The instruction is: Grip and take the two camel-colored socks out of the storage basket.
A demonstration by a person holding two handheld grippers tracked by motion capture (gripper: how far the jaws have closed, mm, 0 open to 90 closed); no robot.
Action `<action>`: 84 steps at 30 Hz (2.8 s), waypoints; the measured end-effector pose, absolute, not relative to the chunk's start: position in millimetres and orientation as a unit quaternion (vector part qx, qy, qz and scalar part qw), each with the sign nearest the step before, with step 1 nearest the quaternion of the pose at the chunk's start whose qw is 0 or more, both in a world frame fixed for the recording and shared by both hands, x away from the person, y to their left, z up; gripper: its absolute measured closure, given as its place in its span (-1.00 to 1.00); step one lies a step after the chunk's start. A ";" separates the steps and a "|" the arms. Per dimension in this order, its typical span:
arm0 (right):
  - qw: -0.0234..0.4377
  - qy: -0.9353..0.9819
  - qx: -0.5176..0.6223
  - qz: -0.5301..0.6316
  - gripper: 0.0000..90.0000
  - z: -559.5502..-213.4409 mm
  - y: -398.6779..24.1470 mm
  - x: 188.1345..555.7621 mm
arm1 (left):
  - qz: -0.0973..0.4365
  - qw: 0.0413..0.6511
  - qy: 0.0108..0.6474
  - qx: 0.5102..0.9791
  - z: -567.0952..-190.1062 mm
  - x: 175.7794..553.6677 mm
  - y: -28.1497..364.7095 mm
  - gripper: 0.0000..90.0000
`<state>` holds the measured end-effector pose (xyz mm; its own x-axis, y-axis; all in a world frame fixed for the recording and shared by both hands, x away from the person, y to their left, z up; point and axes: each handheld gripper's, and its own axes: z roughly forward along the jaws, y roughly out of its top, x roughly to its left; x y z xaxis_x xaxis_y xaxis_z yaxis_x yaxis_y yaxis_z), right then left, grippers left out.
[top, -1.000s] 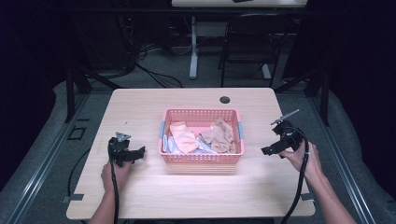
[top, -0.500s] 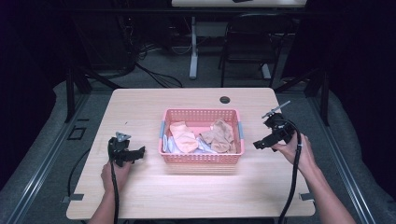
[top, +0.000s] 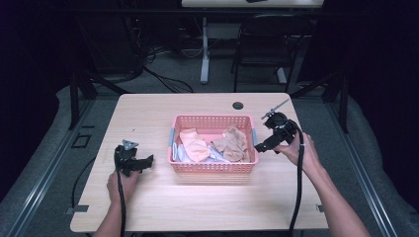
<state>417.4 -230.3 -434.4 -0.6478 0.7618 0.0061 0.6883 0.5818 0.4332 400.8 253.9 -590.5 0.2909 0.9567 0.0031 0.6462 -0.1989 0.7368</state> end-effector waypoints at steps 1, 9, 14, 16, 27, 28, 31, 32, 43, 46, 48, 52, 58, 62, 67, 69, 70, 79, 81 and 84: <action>0.089 0.887 0.405 0.202 -1.00 -433.7 -227.1 419.0 | 0.241 0.323 0.545 0.736 -590.5 400.8 253.9 -0.67; 0.074 0.900 0.383 0.196 -1.00 -436.3 -194.4 431.0 | 0.241 0.323 0.545 0.736 -590.5 400.8 253.9 -0.67; 0.057 0.908 0.370 0.191 -1.00 -442.6 -174.6 439.1 | 0.241 0.323 0.545 0.736 -590.5 400.9 253.9 -0.67; 0.054 0.911 0.364 0.185 -1.00 -445.0 -167.2 442.7 | 0.241 0.323 0.545 0.736 -590.5 400.9 253.9 -0.67; 0.022 0.927 0.345 0.142 -1.00 -470.1 -133.0 458.1 | 0.241 0.323 0.545 0.736 -590.5 400.9 253.9 -0.67; 0.016 0.928 0.346 0.138 -1.00 -473.4 -130.9 459.6 | 0.241 0.323 0.545 0.736 -590.5 400.9 253.9 -0.67; 0.012 0.931 0.344 0.124 -1.00 -478.8 -127.6 462.8 | 0.241 0.323 0.545 0.736 -590.5 400.9 253.9 -0.67; 0.007 0.929 0.348 0.125 -0.99 -482.5 -125.6 463.8 | 0.241 0.323 0.545 0.736 -590.5 400.9 253.9 -0.67; 0.014 0.931 0.357 0.067 -0.36 -510.9 -113.0 475.4 | 0.241 0.323 0.545 0.736 -590.5 400.9 253.9 -0.67; 0.021 0.933 0.356 0.046 -0.24 -515.2 -111.4 477.5 | 0.240 0.323 0.545 0.736 -590.5 400.9 254.0 -0.67; 0.029 0.929 0.366 0.039 -0.07 -517.9 -111.1 477.9 | 0.241 0.323 0.545 0.736 -590.5 400.9 253.9 -0.67; 0.024 0.927 0.371 0.037 0.42 -519.7 -114.6 479.2 | 0.240 0.323 0.545 0.736 -590.5 400.9 254.0 -0.67; 0.011 0.926 0.373 0.057 0.76 -514.7 -121.2 476.7 | 0.241 0.323 0.545 0.736 -590.5 400.9 253.9 -0.67; 0.014 0.924 0.374 0.078 0.77 -503.7 -125.6 472.2 | 0.241 0.323 0.545 0.736 -590.5 400.9 253.9 -0.67; 0.021 0.923 0.373 0.090 0.76 -488.9 -131.4 467.7 | 0.241 0.323 0.545 0.736 -590.5 400.9 253.9 -0.67; 0.022 0.924 0.370 0.093 0.75 -484.1 -133.6 466.5 | 0.241 0.323 0.545 0.736 -590.5 400.9 253.9 -0.67; 0.024 0.922 0.373 0.096 0.75 -481.7 -134.2 465.4 | 0.241 0.323 0.545 0.736 -590.5 400.9 253.9 -0.67; 0.034 0.921 0.370 0.116 0.81 -461.8 -140.5 460.6 | 0.241 0.323 0.545 0.736 -590.5 400.9 253.9 -0.67; 0.036 0.922 0.369 0.115 0.82 -459.5 -140.7 460.1 | 0.241 0.323 0.545 0.736 -590.5 400.9 253.9 -0.67; 0.043 0.920 0.369 0.126 0.82 -449.8 -142.3 458.0 | 0.241 0.323 0.545 0.736 -590.5 400.9 253.9 -0.67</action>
<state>458.0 -142.3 -449.8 -0.7245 0.6891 0.0145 0.6676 0.6965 0.2630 400.9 253.9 -590.5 0.2910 0.9567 0.0025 0.6463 -0.1985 0.7368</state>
